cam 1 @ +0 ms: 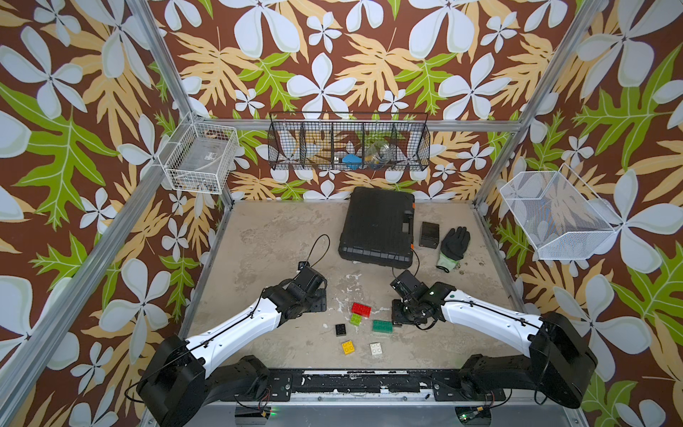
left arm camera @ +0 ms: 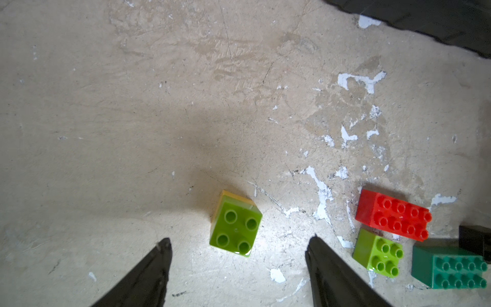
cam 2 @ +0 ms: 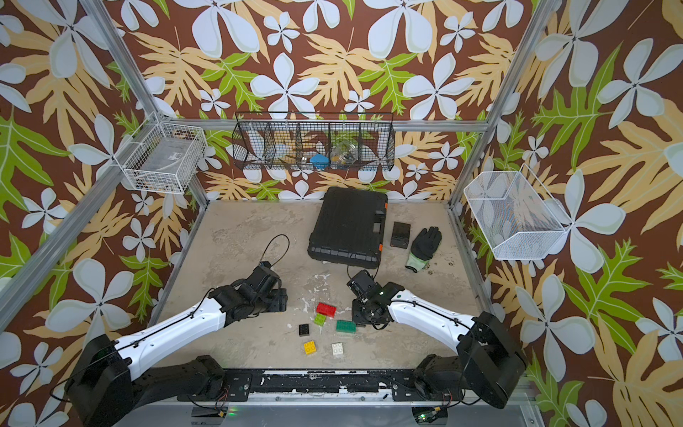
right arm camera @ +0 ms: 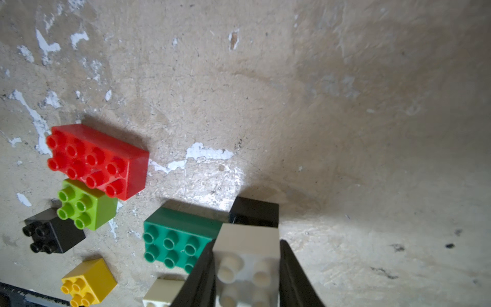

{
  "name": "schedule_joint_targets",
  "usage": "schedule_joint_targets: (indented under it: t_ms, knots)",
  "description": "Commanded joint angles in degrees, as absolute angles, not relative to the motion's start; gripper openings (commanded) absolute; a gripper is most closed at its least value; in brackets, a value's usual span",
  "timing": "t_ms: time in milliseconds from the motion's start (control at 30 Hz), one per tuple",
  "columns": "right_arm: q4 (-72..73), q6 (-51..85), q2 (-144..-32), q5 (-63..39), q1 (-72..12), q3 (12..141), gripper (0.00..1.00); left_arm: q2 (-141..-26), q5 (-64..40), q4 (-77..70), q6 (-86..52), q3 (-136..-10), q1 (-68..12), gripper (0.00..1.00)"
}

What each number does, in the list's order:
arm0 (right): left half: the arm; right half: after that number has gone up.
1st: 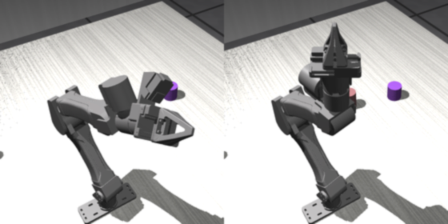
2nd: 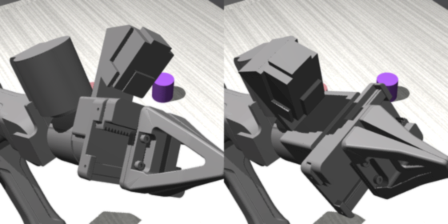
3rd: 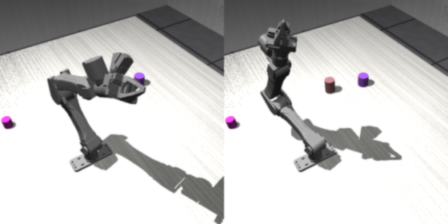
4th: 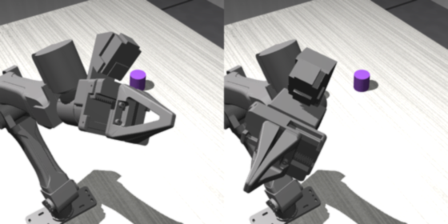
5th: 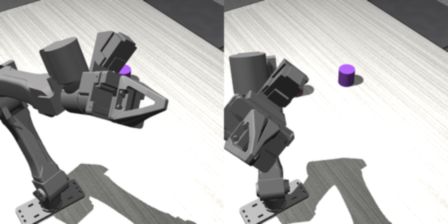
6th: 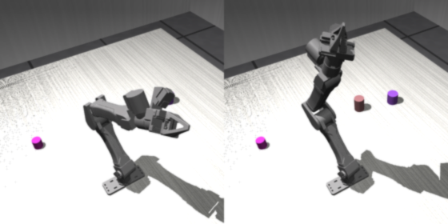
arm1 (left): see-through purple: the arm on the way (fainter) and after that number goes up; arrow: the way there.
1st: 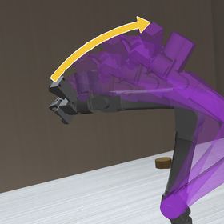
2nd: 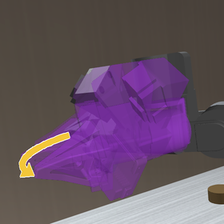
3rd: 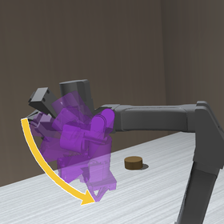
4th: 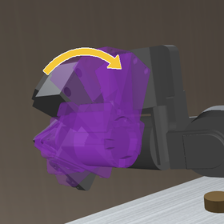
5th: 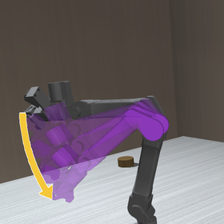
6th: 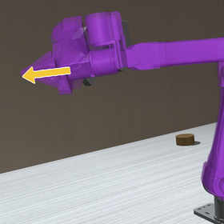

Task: Assemble a giraffe with lego
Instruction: Assemble the lego brick with the lego brick.

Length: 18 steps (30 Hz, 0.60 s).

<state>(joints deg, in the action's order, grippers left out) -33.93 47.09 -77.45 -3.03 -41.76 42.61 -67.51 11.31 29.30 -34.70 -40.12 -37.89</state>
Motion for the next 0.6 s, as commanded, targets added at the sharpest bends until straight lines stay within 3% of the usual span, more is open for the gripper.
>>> schedule_joint_targets:
  t_ms: [0, 567]
  knots:
    - [-33.17, 46.77, -78.13, -3.58, -41.83, 42.08, 0.17, -67.59, 11.37, 29.97, -35.12, -40.43, -37.87, 0.83]
    - [-31.47, 44.75, -80.28, -1.96, -40.87, 35.55, 0.17, -67.59, 11.49, 30.05, -34.81, -40.52, -37.87, 0.83]
